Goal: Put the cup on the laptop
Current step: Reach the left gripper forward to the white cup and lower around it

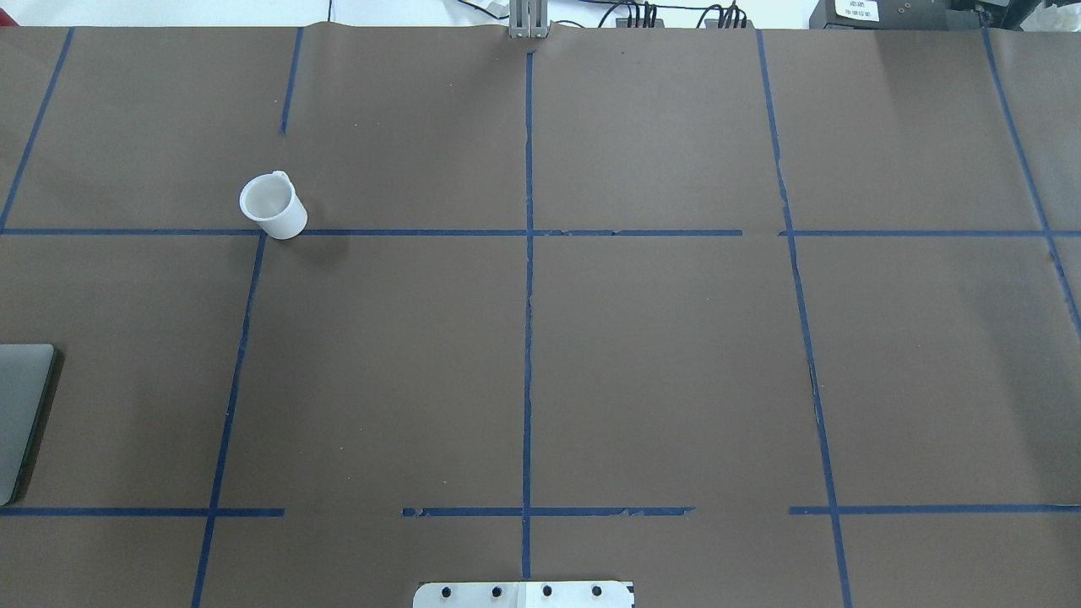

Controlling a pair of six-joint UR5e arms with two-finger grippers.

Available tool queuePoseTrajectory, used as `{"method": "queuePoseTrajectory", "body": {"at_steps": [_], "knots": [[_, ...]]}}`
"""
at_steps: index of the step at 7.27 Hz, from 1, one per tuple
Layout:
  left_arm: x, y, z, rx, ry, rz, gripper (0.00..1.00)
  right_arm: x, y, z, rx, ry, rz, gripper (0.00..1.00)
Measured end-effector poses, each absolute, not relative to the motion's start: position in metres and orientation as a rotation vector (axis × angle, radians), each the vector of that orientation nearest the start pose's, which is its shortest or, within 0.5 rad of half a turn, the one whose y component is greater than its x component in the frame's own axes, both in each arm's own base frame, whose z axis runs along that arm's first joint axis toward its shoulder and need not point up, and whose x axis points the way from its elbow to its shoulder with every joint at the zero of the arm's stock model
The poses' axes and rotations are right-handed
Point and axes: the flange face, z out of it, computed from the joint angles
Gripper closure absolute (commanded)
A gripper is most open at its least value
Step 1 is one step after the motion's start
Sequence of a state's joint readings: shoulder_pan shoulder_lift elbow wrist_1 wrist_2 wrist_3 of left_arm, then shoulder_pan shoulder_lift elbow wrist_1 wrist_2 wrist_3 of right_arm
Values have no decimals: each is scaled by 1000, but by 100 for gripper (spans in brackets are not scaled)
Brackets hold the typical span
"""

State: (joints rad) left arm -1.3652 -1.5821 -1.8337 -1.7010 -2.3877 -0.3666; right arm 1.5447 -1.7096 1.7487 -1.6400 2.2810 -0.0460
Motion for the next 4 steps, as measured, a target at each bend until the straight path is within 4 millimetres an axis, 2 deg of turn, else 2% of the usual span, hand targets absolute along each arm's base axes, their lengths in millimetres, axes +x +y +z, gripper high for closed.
{"method": "queuePoseTrajectory", "body": {"at_steps": [1,2,3,4], "knots": [[91,-532,477,104,902,5,0,57,-432,646,-21,-711,-58,0],[152,-566,450,46,919,-13,0,57,-432,646,-21,-711,-59,0],[208,-598,431,-20,923,-48,0,57,-432,646,-21,-711,-59,0],[255,-620,423,-66,906,-79,0,57,-432,646,-21,-711,-59,0]]}}
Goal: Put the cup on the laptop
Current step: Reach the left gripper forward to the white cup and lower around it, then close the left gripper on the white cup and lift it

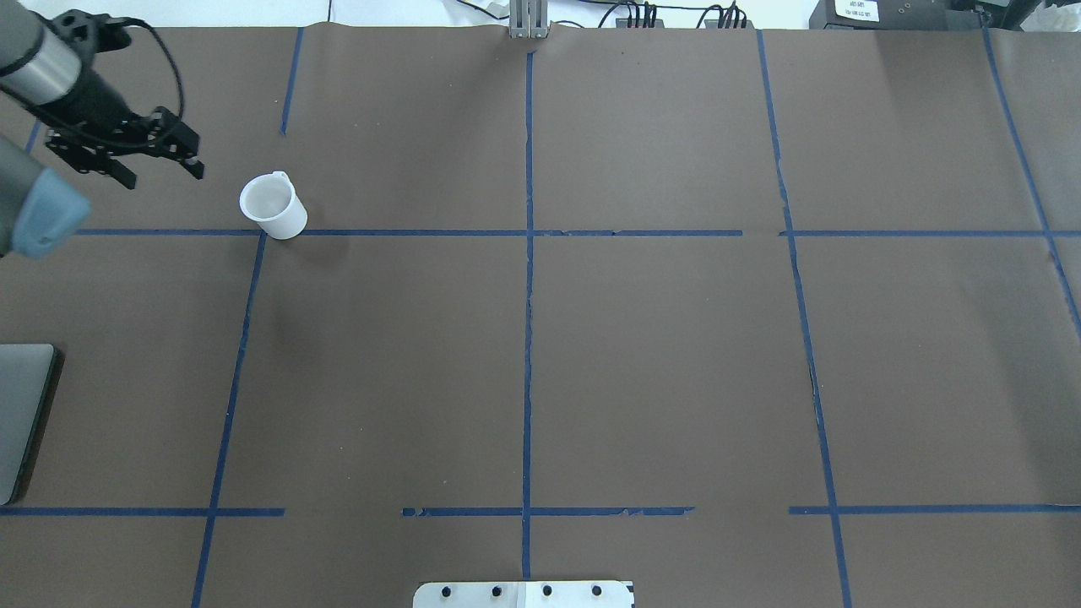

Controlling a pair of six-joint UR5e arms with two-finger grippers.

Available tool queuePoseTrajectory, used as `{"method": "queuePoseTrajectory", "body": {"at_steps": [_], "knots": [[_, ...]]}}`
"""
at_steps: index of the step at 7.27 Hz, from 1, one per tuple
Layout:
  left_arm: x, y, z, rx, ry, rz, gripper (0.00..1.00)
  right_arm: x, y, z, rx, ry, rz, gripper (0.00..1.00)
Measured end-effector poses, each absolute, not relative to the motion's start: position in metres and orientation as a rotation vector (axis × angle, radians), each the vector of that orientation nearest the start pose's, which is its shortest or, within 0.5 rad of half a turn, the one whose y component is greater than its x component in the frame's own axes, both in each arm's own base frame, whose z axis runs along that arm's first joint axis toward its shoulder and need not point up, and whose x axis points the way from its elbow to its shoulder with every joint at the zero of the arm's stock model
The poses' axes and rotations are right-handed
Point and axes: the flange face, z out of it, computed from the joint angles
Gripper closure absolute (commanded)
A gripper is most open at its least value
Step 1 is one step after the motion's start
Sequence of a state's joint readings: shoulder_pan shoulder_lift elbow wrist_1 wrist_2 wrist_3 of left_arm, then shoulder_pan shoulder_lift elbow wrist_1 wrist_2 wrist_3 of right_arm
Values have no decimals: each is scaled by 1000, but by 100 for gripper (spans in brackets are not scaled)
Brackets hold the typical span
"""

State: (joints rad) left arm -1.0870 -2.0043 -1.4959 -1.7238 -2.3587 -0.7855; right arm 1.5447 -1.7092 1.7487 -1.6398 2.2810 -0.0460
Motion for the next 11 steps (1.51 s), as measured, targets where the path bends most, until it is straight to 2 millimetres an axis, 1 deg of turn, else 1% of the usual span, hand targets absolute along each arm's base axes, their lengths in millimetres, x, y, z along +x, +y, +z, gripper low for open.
{"method": "queuePoseTrajectory", "body": {"at_steps": [1,2,3,4,5,7,8,9,10,11], "knots": [[296,-632,422,-77,885,-116,0,57,-432,646,-21,-711,-59,0],[321,-641,424,-71,880,-156,0,57,-432,646,-21,-711,-59,0],[339,-653,422,-68,883,-176,0,57,-432,647,-22,-711,-58,0],[353,-667,415,-67,882,-183,0,57,-432,647,-22,-711,-58,0],[362,-676,412,-56,871,-185,1,57,-432,646,-21,-711,-58,0],[375,-679,416,1,825,-176,4,57,-432,646,-21,-711,-58,0],[380,-676,420,12,813,-166,33,57,-432,646,-22,-711,-58,0],[386,-672,423,14,807,-156,89,57,-432,647,-22,-711,-58,0],[389,-669,427,15,804,-147,100,57,-432,647,-22,-711,-58,0],[390,-668,431,17,802,-135,100,57,-432,647,-22,-711,-58,0]]}}
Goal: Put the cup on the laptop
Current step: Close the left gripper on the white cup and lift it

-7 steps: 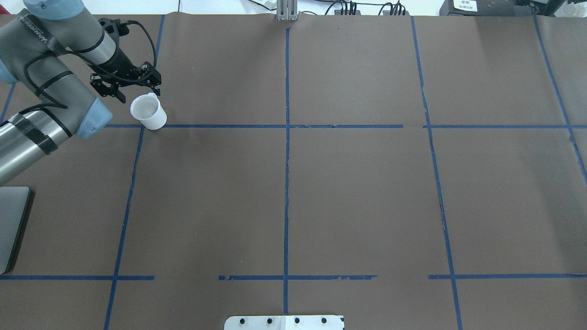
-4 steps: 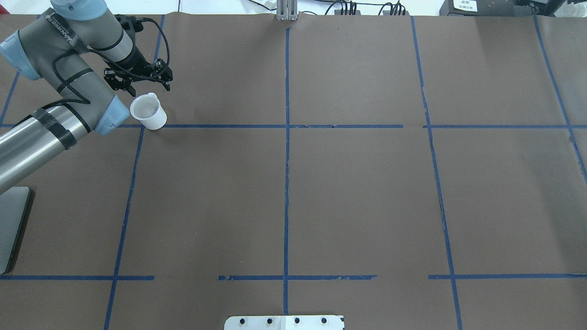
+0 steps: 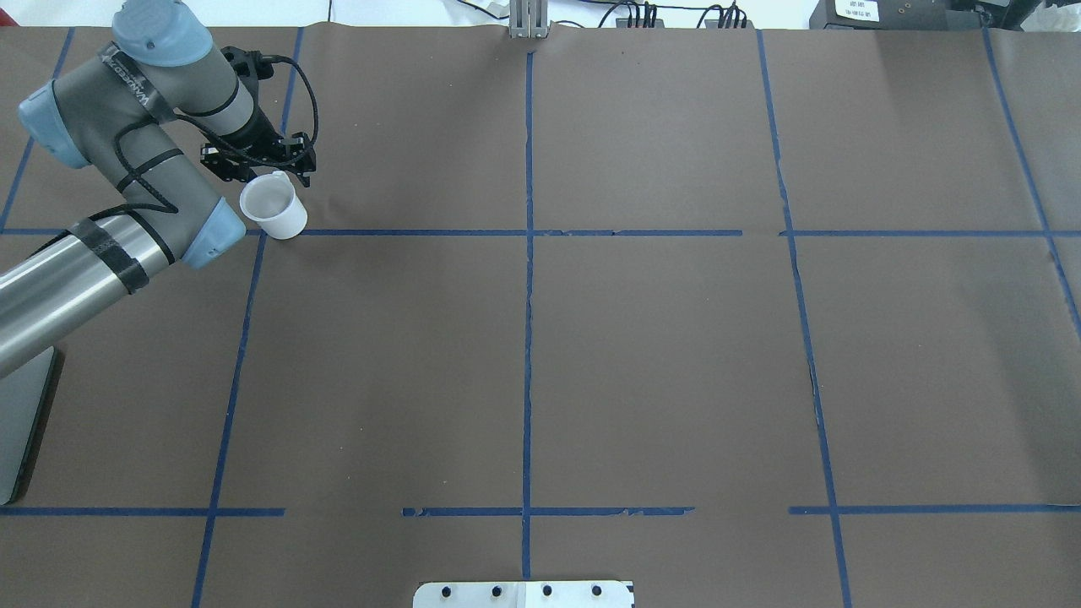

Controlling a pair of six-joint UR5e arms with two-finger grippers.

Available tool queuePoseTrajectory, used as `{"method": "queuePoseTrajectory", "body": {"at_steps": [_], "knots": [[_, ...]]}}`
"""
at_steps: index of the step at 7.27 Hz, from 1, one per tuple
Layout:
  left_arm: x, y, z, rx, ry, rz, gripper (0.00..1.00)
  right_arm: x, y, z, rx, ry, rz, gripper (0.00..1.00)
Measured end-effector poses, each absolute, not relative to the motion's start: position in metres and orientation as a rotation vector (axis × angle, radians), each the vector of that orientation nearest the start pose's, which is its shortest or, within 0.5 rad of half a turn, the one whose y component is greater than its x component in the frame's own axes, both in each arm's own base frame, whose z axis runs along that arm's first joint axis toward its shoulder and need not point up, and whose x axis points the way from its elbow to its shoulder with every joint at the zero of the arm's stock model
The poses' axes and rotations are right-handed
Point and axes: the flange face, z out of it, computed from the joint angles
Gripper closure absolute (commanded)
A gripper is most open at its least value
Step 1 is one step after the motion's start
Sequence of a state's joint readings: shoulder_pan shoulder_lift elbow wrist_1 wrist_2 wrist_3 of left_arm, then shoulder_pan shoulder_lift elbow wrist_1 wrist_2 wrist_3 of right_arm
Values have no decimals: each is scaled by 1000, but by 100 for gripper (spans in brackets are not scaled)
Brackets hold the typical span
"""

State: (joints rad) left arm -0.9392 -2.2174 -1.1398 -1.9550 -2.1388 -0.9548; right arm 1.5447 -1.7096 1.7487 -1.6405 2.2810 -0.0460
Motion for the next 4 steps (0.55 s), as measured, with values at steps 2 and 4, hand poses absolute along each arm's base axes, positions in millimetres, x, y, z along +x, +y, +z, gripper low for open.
{"method": "queuePoseTrajectory", "body": {"at_steps": [2,4], "knots": [[383,-669,434,23,801,-126,100,57,-432,647,-22,-711,-58,0],[353,-676,424,40,826,-144,100,57,-432,647,-22,-711,-58,0]]}}
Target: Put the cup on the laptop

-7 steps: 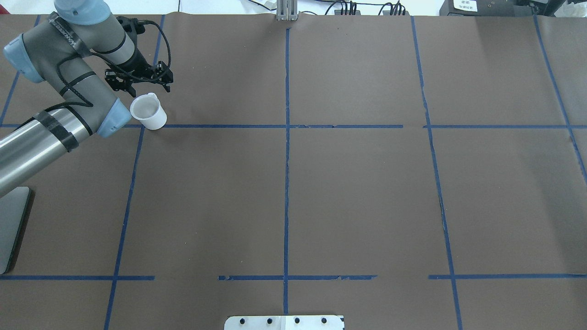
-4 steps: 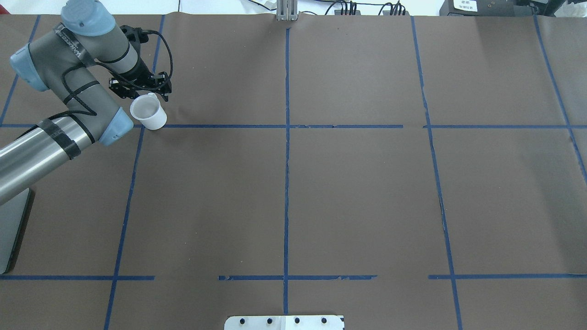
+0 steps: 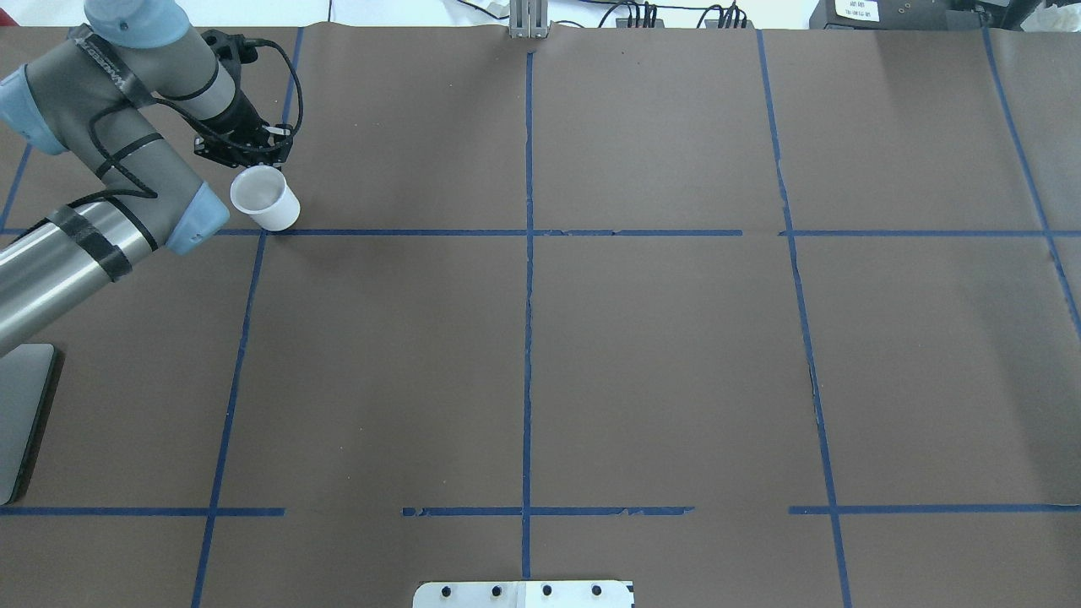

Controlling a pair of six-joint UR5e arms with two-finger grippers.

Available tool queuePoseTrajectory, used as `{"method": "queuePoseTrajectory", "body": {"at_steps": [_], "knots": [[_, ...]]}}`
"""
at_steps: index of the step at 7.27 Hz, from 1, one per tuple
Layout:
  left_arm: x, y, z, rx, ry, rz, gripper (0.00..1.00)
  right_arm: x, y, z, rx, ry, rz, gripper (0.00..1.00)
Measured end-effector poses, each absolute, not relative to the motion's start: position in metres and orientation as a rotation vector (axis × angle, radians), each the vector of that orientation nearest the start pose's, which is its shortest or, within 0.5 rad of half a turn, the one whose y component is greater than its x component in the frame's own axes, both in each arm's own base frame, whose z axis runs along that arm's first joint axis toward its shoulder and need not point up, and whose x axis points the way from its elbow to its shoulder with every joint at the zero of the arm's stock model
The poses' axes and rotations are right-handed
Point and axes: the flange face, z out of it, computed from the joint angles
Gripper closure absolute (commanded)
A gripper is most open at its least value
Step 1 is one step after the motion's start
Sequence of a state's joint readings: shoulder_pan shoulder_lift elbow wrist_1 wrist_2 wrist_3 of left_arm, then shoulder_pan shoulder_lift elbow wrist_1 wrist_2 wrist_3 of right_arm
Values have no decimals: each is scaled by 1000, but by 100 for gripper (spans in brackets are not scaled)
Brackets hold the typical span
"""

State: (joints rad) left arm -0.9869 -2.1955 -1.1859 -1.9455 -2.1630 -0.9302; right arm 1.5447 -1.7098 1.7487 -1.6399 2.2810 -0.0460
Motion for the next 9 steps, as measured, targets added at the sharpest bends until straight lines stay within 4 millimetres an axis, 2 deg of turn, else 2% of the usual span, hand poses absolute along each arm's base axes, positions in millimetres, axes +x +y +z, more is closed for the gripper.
{"method": "queuePoseTrajectory", "body": {"at_steps": [1,2,4,6,7,8,9], "knots": [[331,-664,428,55,843,-138,100,57,-432,647,-22,-711,-58,0],[306,-641,439,82,851,-108,100,57,-432,647,-22,-711,-58,0],[246,-569,485,116,840,-42,100,57,-432,647,-23,-711,-58,0],[170,-481,554,110,795,-15,100,57,-432,647,-24,-711,-58,0],[140,-437,592,115,789,-13,100,57,-432,647,-23,-711,-58,0],[115,-396,629,127,792,-15,100,57,-432,647,-23,-711,-58,0],[97,-365,663,124,787,-24,100,57,-432,647,-22,-710,-58,0]]}}
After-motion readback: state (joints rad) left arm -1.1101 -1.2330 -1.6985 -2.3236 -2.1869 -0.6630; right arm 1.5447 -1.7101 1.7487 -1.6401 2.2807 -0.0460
